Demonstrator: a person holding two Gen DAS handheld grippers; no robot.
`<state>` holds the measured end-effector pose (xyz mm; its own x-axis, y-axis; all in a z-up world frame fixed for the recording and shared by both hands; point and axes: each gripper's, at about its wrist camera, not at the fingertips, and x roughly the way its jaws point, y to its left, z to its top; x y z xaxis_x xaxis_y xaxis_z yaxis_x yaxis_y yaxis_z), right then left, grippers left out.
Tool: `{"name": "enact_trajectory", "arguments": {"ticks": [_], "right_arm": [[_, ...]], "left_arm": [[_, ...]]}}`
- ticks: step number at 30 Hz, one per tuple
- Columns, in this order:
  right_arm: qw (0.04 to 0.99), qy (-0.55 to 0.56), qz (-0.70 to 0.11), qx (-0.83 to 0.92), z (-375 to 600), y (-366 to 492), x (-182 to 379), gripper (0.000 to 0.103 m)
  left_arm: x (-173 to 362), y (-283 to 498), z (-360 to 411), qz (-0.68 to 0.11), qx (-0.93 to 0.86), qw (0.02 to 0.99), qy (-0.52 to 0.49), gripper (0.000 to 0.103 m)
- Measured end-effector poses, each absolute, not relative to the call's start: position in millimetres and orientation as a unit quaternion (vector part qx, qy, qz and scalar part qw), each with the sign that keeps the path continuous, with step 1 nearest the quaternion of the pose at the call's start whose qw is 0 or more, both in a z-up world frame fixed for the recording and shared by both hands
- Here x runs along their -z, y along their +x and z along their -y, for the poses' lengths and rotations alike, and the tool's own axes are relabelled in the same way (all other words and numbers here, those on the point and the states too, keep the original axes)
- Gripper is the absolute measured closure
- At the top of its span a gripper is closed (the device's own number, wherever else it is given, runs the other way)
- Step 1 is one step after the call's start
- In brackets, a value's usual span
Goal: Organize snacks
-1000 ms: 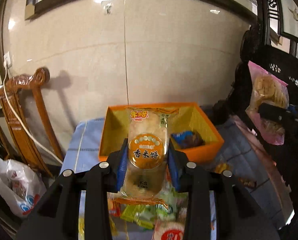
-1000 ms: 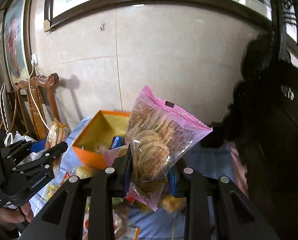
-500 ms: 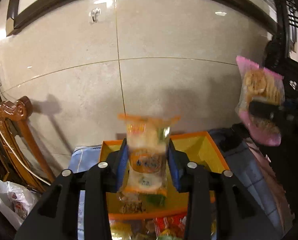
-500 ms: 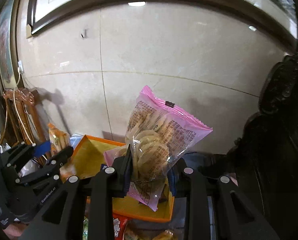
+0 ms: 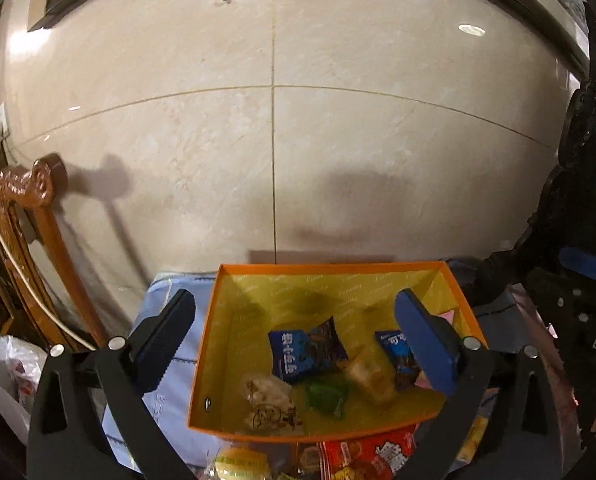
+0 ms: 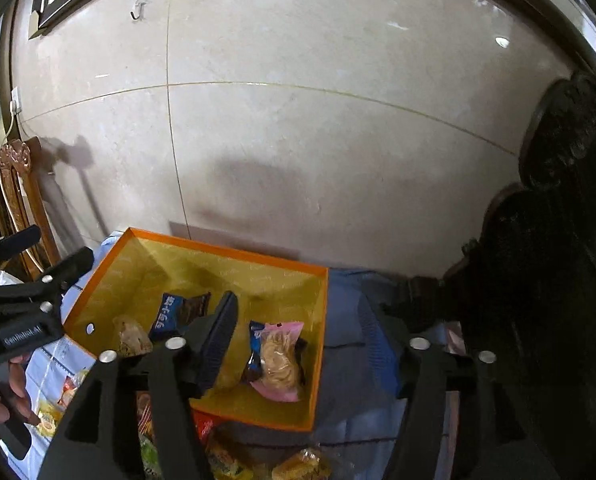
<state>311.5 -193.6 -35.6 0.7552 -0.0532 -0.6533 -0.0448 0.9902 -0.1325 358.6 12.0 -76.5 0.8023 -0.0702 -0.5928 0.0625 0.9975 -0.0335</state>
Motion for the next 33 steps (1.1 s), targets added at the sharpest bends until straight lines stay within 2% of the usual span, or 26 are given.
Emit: {"name": "enact_trajectory", "arguments": {"ticks": [6,9,14,19,22,27,28,29,30,31,32,33], "right_arm": [[0.929,-0.071,-0.363,-0.010,181.8,279.5,52.2,0.012],[0.921,-0.059,-0.383,-0.037,170.8,245.1,72.0,0.006],[0.891,-0.009,-0.450,-0.065,166.3,184.4,137.1,0.006],[0.845,0.108,-0.521,-0.053,182.5,146.8,215.7,0.006],[0.837,0.144,-0.526,-0.045,183.4,147.6,229.0,0.006],[0.843,0.098,-0.527,-0.041,154.0,161.7,233.4,0.007],[0.842,0.085,-0.531,-0.037,147.3,165.2,237.1,0.009],[0.840,0.073,-0.536,-0.036,141.0,169.2,242.2,0.018],[0.837,0.070,-0.541,-0.044,136.4,170.3,247.1,0.038],[0.835,0.079,-0.540,-0.062,133.2,170.0,248.3,0.051],[0.835,0.079,-0.539,-0.079,126.7,168.9,247.5,0.061],[0.838,0.061,-0.536,-0.076,119.3,167.3,244.9,0.063]], "left_arm": [[81.5,325.8,-18.8,-0.313,0.049,0.949,-0.004,0.005],[87.0,302.4,-28.9,-0.316,0.063,0.947,-0.011,0.005],[141.1,240.2,-81.4,-0.353,0.062,0.933,-0.020,0.005],[214.0,196.8,-136.1,-0.418,0.023,0.908,-0.017,0.005],[239.3,185.9,-157.0,-0.437,-0.006,0.899,-0.029,0.005],[255.5,184.7,-154.5,-0.434,-0.018,0.900,-0.016,0.005],[258.2,188.5,-149.0,-0.433,-0.016,0.901,-0.015,0.005],[261.1,192.7,-143.3,-0.434,-0.012,0.901,-0.015,0.005],[266.9,197.5,-135.6,-0.437,-0.009,0.899,-0.006,0.005],[271.8,202.4,-130.4,-0.442,-0.009,0.897,0.004,0.005],[279.0,204.5,-125.8,-0.448,-0.006,0.894,0.010,0.005],[285.4,205.9,-120.9,-0.456,-0.001,0.890,0.015,0.005]]}}
